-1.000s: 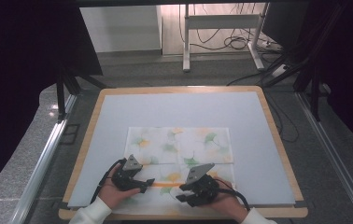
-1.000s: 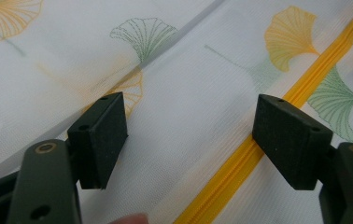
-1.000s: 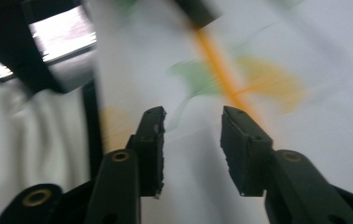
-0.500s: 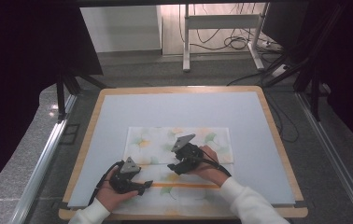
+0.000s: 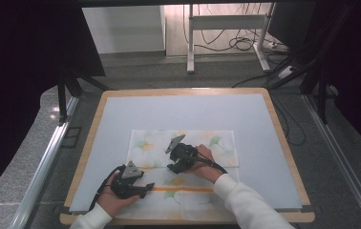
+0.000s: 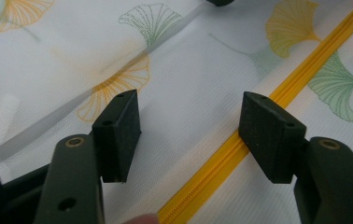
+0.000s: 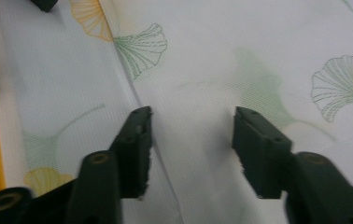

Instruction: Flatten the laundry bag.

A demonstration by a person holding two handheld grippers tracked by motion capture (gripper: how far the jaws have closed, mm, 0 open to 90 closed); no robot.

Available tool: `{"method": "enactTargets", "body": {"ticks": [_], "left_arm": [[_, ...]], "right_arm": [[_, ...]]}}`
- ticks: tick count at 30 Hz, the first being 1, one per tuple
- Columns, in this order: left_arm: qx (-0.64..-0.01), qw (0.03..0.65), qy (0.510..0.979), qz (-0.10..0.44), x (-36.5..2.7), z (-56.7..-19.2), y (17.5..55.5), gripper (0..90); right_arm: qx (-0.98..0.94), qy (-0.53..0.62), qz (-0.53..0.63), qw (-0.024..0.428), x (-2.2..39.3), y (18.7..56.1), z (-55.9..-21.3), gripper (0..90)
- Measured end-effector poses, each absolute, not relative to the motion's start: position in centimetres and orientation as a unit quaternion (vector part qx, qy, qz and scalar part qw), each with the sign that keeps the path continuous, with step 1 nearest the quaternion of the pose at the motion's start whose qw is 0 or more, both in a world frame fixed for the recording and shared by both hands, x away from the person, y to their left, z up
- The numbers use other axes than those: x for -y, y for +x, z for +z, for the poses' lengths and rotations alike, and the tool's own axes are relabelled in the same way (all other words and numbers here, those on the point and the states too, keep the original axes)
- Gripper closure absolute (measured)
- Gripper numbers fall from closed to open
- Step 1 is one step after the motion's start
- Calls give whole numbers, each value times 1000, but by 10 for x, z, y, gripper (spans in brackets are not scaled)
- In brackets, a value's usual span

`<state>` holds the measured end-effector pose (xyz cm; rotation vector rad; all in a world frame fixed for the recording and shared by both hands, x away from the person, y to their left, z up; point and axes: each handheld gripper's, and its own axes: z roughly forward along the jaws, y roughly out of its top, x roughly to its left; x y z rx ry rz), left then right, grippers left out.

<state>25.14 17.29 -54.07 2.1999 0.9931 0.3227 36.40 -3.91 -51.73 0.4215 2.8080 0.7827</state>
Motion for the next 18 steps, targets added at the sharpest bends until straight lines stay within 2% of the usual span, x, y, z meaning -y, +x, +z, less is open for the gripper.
{"method": "enactTargets", "body": {"ticks": [6,10,14,18], "left_arm": [[-385,350,847,113,-177,-539,250,546],[-389,354,844,104,-179,-539,251,661],[-390,355,843,104,-180,-539,252,688],[-390,356,843,102,-181,-539,252,690]], "right_arm": [[-951,142,261,81,38,366,-516,727],[-950,146,263,83,38,368,-516,823],[-948,154,265,83,40,371,-516,882],[-945,165,275,68,43,376,-515,890]]}}
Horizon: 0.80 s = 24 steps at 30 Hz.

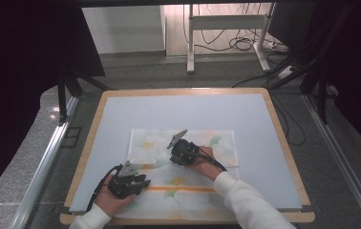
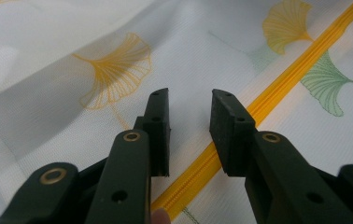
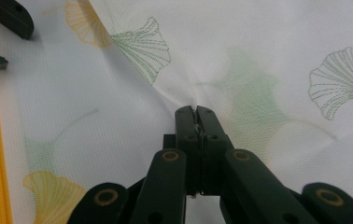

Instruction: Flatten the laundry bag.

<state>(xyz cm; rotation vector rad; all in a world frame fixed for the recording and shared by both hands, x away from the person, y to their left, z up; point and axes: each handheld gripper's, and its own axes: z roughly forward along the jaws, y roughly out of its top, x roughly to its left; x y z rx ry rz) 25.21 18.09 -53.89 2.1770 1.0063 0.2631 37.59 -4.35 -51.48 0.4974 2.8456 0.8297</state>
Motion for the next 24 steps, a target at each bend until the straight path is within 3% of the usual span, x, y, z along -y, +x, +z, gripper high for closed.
{"method": "enactTargets", "body": {"ticks": [9,24], "left_arm": [[-387,354,844,109,-182,-540,246,474],[-394,352,842,110,-188,-540,246,444]], "right_arm": [[-928,195,309,76,58,396,-491,895],[-910,248,312,111,79,456,-453,896]]}}
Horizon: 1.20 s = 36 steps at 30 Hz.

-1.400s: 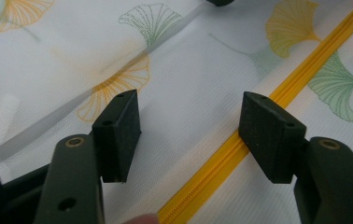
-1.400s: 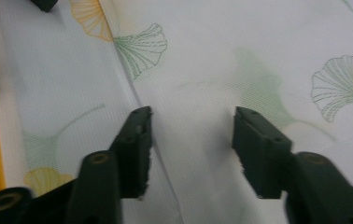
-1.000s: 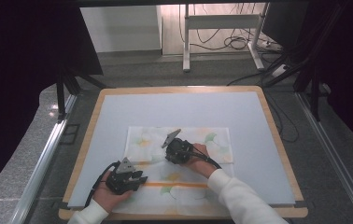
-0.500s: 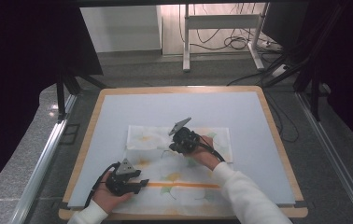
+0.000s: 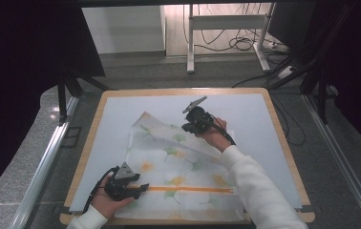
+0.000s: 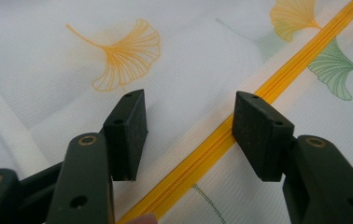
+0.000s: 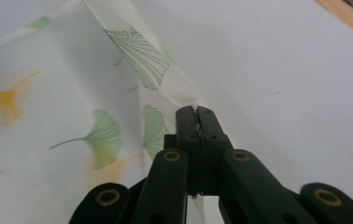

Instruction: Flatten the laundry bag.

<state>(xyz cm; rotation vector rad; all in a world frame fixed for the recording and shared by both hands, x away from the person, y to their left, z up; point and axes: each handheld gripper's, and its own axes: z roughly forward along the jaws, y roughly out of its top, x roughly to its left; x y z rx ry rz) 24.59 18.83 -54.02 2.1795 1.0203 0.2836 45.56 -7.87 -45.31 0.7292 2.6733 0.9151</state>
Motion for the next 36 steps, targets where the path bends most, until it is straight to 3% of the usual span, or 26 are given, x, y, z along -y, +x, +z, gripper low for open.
{"method": "enactTargets", "body": {"ticks": [11,15,17,25,36], "left_arm": [[-390,352,844,108,-187,-541,247,413],[-389,356,844,101,-189,-541,248,408],[-388,357,844,99,-189,-541,248,405],[-386,357,845,97,-188,-541,249,388],[-390,356,844,97,-187,-540,250,363]], "right_arm": [[-908,283,265,159,67,552,-446,882],[-901,301,243,198,63,574,-449,644],[-889,308,260,220,64,575,-443,572],[-888,284,314,178,76,527,-420,496],[-889,276,347,117,130,420,-437,418]]}}
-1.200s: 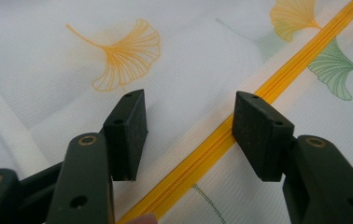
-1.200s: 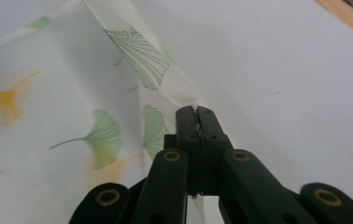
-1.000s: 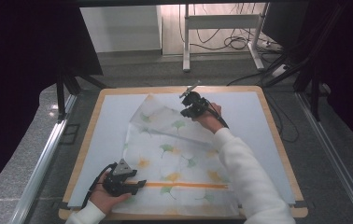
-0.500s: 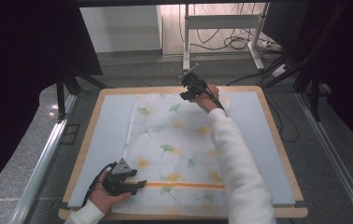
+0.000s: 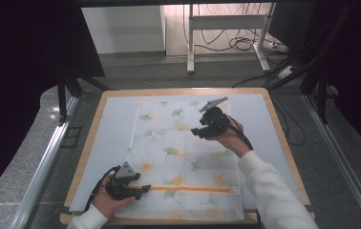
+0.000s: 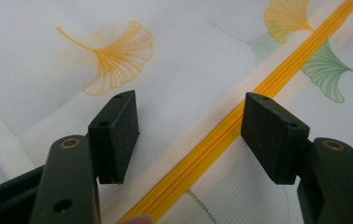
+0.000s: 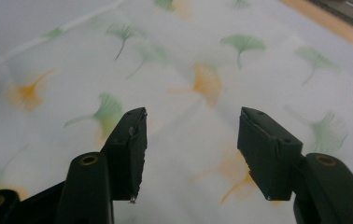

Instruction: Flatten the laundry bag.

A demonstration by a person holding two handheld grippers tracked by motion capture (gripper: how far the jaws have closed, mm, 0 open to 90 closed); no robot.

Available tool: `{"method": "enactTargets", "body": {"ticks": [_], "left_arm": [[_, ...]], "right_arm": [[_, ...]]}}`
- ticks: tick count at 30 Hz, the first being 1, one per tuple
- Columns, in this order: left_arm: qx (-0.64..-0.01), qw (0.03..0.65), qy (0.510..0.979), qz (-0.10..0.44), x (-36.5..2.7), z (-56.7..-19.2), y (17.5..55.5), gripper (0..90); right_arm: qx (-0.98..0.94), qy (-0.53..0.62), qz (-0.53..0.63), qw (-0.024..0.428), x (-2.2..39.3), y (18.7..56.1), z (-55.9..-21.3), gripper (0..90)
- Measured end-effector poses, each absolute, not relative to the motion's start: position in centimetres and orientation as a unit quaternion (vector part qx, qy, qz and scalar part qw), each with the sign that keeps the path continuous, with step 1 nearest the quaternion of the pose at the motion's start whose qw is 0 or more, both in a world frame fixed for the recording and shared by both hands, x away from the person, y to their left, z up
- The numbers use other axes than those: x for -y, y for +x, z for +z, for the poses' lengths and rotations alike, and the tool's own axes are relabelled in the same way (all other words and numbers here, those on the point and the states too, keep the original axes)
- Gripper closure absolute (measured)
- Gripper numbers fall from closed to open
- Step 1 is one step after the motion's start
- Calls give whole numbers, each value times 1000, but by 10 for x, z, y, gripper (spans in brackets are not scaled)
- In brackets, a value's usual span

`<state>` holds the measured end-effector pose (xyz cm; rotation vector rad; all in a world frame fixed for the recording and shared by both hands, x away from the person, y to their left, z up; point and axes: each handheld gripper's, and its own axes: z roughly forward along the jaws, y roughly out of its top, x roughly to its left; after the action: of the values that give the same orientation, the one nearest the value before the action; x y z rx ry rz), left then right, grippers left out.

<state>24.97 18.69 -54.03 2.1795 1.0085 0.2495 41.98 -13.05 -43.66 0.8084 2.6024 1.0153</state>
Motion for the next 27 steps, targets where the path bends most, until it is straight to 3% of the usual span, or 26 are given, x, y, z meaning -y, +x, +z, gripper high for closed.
{"method": "enactTargets", "body": {"ticks": [5,13,27], "left_arm": [[-394,355,842,102,-186,-541,252,340],[-400,354,838,112,-184,-541,257,313],[-395,350,842,116,-184,-541,260,300]], "right_arm": [[-890,280,343,106,161,383,-456,389],[-883,322,327,99,204,361,-496,365],[-863,347,355,93,239,322,-498,427]]}}
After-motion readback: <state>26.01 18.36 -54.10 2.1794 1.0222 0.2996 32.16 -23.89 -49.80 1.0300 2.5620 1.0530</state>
